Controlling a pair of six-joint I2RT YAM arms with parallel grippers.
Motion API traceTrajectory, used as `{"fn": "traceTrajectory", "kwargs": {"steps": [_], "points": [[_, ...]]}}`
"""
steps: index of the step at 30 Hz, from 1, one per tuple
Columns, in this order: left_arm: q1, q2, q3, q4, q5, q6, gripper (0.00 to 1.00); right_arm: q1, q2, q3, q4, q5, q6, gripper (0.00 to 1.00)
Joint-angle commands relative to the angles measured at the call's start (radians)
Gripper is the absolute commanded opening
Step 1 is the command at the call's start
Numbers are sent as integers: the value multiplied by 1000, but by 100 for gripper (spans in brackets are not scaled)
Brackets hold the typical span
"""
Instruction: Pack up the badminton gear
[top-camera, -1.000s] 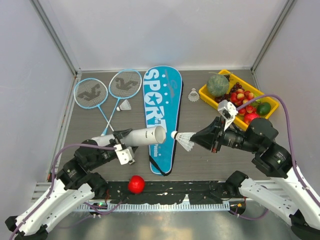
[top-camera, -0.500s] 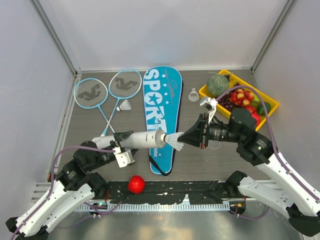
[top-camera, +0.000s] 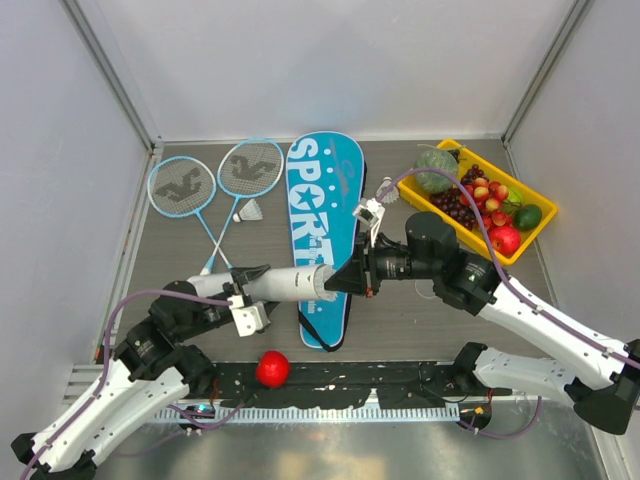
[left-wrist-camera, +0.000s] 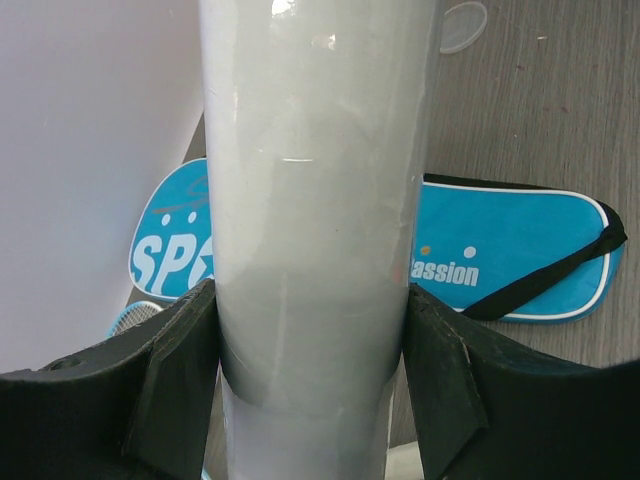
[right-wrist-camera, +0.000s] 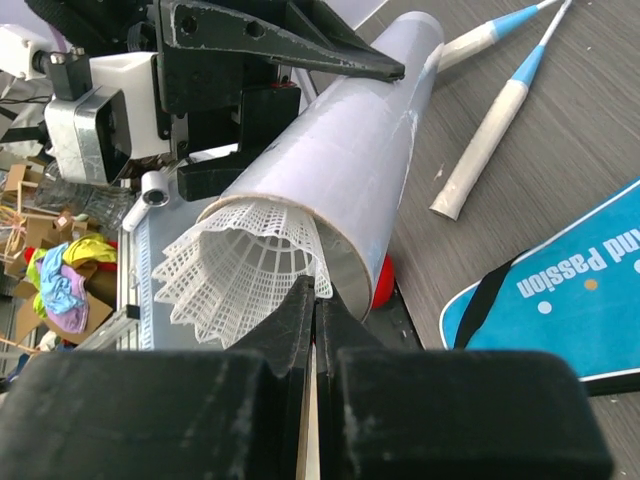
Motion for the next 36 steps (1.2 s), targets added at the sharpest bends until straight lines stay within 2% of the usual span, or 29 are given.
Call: {"fn": "traceTrajectory", "kwargs": {"steps": [1, 8, 13, 15, 18, 21, 24, 29, 36], "points": [[0, 5, 18, 81, 30, 1, 27, 25, 18, 64, 27, 100, 17, 5], [2, 7, 20, 81, 33, 3, 26, 33, 62, 81, 1, 163, 49, 6], [2, 8, 18, 81, 28, 3, 26, 33, 54, 78, -8, 195, 66, 12], [2, 10, 18, 81, 25, 3, 26, 33, 45, 81, -10, 205, 74, 18], [2, 10, 18, 84, 30, 1, 26, 33, 41, 81, -7, 215, 86, 20], [0, 16, 21, 85, 30, -2, 26, 35, 54, 72, 0, 223, 99, 18], [2, 14, 20, 85, 28, 0, 26, 38, 71, 62, 15, 237, 128, 13], [2, 17, 18, 85, 27, 3, 25, 39, 96, 46, 58, 263, 161, 10], [0, 20, 21, 84, 25, 1, 25, 50, 137, 75, 30, 332, 171, 5]]}}
